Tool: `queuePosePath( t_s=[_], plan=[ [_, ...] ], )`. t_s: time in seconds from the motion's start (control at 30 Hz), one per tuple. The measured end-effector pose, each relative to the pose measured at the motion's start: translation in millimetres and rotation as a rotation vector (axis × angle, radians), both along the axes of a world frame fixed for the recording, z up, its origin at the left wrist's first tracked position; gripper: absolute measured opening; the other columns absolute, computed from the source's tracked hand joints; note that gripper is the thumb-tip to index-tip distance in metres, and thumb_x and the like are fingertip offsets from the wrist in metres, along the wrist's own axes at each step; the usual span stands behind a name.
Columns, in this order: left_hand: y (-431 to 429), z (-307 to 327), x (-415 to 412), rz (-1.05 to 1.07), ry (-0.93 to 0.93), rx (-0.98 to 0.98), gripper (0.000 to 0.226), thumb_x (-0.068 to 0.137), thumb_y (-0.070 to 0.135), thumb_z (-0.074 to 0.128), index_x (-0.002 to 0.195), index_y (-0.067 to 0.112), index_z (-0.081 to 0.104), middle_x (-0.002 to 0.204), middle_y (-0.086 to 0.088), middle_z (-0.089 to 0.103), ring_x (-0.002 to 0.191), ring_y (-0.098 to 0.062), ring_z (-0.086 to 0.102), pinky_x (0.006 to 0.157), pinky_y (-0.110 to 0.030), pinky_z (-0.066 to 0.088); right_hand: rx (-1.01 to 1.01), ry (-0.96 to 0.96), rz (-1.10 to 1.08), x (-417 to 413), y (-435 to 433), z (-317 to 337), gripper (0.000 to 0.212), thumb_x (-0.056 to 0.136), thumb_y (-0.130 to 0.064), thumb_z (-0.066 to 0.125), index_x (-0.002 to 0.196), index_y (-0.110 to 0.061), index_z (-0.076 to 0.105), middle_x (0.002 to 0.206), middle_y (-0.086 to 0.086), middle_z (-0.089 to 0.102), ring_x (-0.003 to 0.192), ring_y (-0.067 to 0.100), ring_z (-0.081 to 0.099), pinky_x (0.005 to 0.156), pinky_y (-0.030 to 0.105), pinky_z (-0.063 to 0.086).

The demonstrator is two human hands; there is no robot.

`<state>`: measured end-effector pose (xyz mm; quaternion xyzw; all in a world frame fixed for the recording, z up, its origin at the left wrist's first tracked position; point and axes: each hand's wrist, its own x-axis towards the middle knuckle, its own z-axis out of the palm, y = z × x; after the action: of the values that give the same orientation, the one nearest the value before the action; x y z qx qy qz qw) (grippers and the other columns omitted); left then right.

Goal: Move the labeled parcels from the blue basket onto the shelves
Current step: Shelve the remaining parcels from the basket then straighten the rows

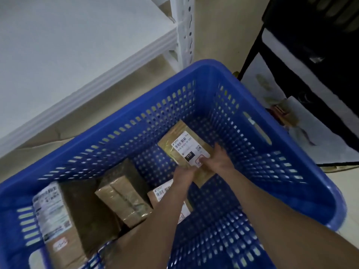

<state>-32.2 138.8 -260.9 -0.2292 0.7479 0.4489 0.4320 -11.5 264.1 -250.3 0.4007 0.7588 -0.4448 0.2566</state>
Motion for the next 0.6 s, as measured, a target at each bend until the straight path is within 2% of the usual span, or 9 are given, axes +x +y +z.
queuePosePath(
  t_s=[0.03,0.1,0.17,0.23,0.33,0.4,0.47,0.53,0.6],
  plan=[
    [2,-7,-3,0.034,-0.014,0.008,0.037,0.079,0.016,0.064,0.115,0.008,0.062,0.109,-0.008,0.067,0.097,-0.024,0.064,0.089,-0.033,0.052,0.000,-0.006,0.015,-3,2,-5,0.087,0.081,-0.034,0.070,0.149,-0.014,0.019,0.152,0.010,0.028,0.138,0.029,0.032,0.112,0.039,0.029],
    [3,-15,-6,0.097,-0.044,0.013,0.042,0.072,0.015,0.065,0.113,0.006,0.062,0.107,-0.010,0.068,0.097,-0.027,0.065,0.092,-0.041,0.053,-0.046,-0.024,0.018,-3,4,-14,0.072,0.084,-0.033,0.068,0.144,-0.014,0.033,0.146,0.007,0.041,0.131,0.026,0.042,0.106,0.035,0.034],
    [2,-15,-4,0.166,-0.078,0.029,0.034,0.077,0.011,0.064,0.111,0.006,0.061,0.107,-0.011,0.067,0.096,-0.028,0.066,0.091,-0.042,0.054,-0.051,-0.033,0.015,1,5,-17,0.060,0.086,-0.036,0.066,0.137,-0.015,0.044,0.138,0.005,0.052,0.123,0.024,0.051,0.100,0.032,0.040],
    [0,-6,-1,0.188,-0.087,0.011,0.032,0.080,0.011,0.062,0.111,0.005,0.059,0.106,-0.012,0.067,0.094,-0.027,0.065,0.087,-0.038,0.055,-0.028,-0.026,-0.009,8,9,-11,0.061,0.086,-0.039,0.066,0.137,-0.016,0.044,0.136,0.005,0.053,0.121,0.025,0.052,0.100,0.034,0.043],
    [-6,33,5,0.208,-0.061,0.031,0.032,0.081,0.010,0.060,0.113,0.005,0.061,0.105,-0.010,0.068,0.093,-0.026,0.066,0.085,-0.036,0.055,-0.053,0.015,-0.121,16,12,26,0.053,0.086,-0.034,0.067,0.130,-0.012,0.048,0.127,0.009,0.058,0.111,0.025,0.057,0.093,0.034,0.046],
    [-12,72,12,0.219,-0.036,0.027,0.026,0.082,0.008,0.058,0.108,0.006,0.062,0.099,-0.009,0.068,0.086,-0.024,0.065,0.081,-0.037,0.056,-0.074,0.028,-0.193,23,10,62,0.038,0.086,-0.027,0.068,0.116,-0.011,0.051,0.120,0.011,0.060,0.101,0.023,0.057,0.084,0.029,0.045],
    [-21,114,19,0.255,0.001,0.021,0.024,0.082,0.008,0.060,0.106,0.008,0.059,0.094,-0.007,0.066,0.082,-0.022,0.064,0.076,-0.035,0.054,-0.086,0.041,-0.236,30,4,101,0.032,0.086,-0.026,0.069,0.106,-0.010,0.050,0.116,0.013,0.060,0.096,0.022,0.055,0.081,0.030,0.045],
    [-30,161,23,0.262,0.011,0.024,0.040,0.075,0.019,0.070,0.111,0.009,0.057,0.101,-0.006,0.067,0.089,-0.023,0.065,0.084,-0.036,0.053,-0.131,0.037,-0.296,35,-4,144,0.038,0.084,-0.027,0.071,0.111,-0.007,0.052,0.114,0.012,0.058,0.098,0.024,0.055,0.082,0.033,0.047],
    [-41,199,27,0.265,-0.022,0.009,0.072,0.055,0.041,0.078,0.117,0.009,0.059,0.107,-0.007,0.069,0.094,-0.026,0.067,0.090,-0.039,0.053,-0.215,0.041,-0.379,39,-13,188,0.043,0.081,-0.025,0.074,0.113,-0.005,0.053,0.109,0.012,0.059,0.096,0.025,0.058,0.080,0.035,0.049]
  ],
)
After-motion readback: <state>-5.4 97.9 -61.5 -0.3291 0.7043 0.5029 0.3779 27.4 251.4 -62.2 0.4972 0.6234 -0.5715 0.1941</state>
